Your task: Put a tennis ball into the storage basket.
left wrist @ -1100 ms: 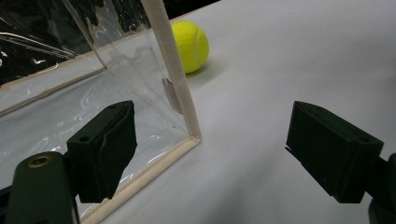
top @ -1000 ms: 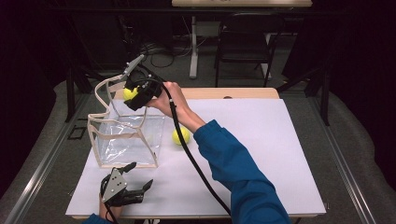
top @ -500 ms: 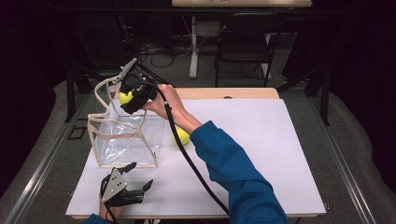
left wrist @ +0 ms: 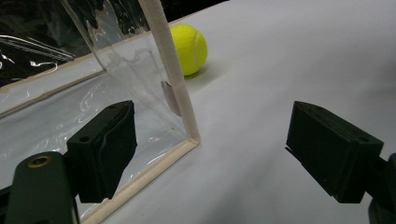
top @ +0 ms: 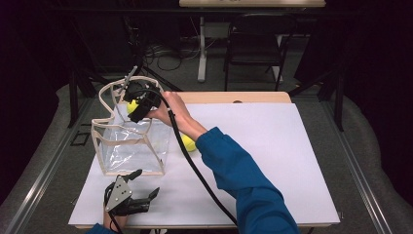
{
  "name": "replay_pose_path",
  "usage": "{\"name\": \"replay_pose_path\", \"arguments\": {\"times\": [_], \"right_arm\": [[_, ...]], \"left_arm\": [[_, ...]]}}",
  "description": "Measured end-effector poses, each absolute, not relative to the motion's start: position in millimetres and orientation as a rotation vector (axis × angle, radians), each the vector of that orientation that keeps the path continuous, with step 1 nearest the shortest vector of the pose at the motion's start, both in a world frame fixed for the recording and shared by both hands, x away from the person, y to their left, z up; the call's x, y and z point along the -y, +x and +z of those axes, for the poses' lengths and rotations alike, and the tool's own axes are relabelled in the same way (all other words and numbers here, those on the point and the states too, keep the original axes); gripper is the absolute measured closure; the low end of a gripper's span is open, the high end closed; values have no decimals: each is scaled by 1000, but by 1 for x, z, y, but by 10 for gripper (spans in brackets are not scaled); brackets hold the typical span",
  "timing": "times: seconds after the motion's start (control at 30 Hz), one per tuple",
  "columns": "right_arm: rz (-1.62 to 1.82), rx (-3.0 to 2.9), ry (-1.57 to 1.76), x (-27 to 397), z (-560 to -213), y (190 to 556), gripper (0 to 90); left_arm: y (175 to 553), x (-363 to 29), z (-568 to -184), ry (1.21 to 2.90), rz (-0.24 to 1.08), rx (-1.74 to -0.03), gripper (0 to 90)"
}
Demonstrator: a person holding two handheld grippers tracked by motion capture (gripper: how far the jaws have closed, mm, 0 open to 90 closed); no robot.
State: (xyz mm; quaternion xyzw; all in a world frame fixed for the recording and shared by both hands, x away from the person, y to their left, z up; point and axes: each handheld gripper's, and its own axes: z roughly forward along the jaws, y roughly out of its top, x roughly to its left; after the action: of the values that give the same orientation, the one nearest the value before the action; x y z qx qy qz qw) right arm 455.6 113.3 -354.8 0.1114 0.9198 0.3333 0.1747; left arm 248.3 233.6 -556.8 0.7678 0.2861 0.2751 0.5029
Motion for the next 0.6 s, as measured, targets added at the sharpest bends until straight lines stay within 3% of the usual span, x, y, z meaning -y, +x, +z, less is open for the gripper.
{"name": "replay_pose_path", "arguments": {"times": [0.6], "right_arm": [[906,-2624,334,-117,-361,455,248]], "left_arm": [[248,-233,-557,1858,661,-687,159]]}}
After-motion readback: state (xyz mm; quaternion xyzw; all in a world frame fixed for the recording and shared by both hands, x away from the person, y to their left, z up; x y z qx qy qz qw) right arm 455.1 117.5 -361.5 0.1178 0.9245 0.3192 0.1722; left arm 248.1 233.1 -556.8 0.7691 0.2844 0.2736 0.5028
